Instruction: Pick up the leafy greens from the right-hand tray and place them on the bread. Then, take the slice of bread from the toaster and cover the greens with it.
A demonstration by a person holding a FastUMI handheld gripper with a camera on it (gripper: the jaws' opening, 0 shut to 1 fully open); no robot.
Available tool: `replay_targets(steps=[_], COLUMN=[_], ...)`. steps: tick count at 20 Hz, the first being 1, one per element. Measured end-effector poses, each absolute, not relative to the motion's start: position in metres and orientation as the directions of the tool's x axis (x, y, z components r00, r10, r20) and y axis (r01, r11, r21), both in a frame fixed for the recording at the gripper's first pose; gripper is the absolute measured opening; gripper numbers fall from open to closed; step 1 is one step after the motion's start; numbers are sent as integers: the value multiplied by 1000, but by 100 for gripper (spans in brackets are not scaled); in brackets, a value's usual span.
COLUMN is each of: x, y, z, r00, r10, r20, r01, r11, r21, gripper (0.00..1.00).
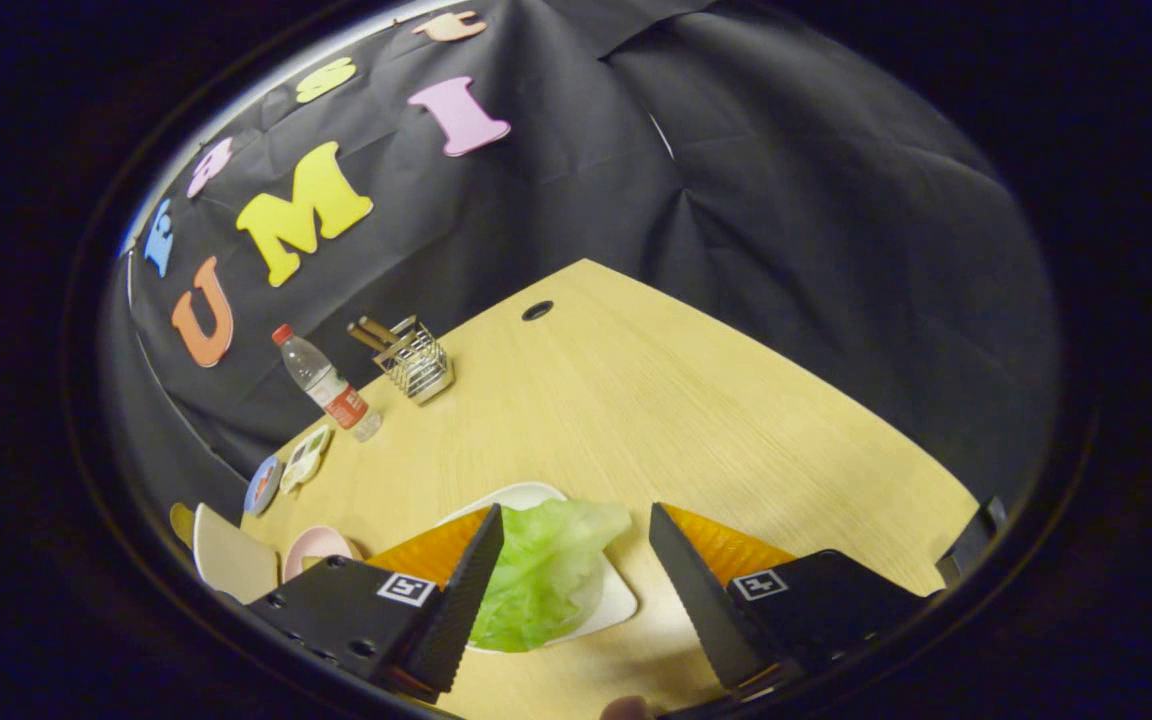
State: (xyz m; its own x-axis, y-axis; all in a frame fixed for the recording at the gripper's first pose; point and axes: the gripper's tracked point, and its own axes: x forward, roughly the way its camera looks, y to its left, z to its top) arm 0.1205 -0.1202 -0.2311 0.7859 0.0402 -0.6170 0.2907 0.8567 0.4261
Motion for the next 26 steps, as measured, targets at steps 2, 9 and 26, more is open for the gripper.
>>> replay_targets(steps=[2,9,26], x=[126,133,116], y=[-119,-122,-87], z=[-237,-250,-145], r00=[776,754,886], r10=[40,28,103], r20=[-630,-656,-451], r01=[295,328,163], r11=[859,849,843], r21=[419,413,512], gripper=[92,39,0])
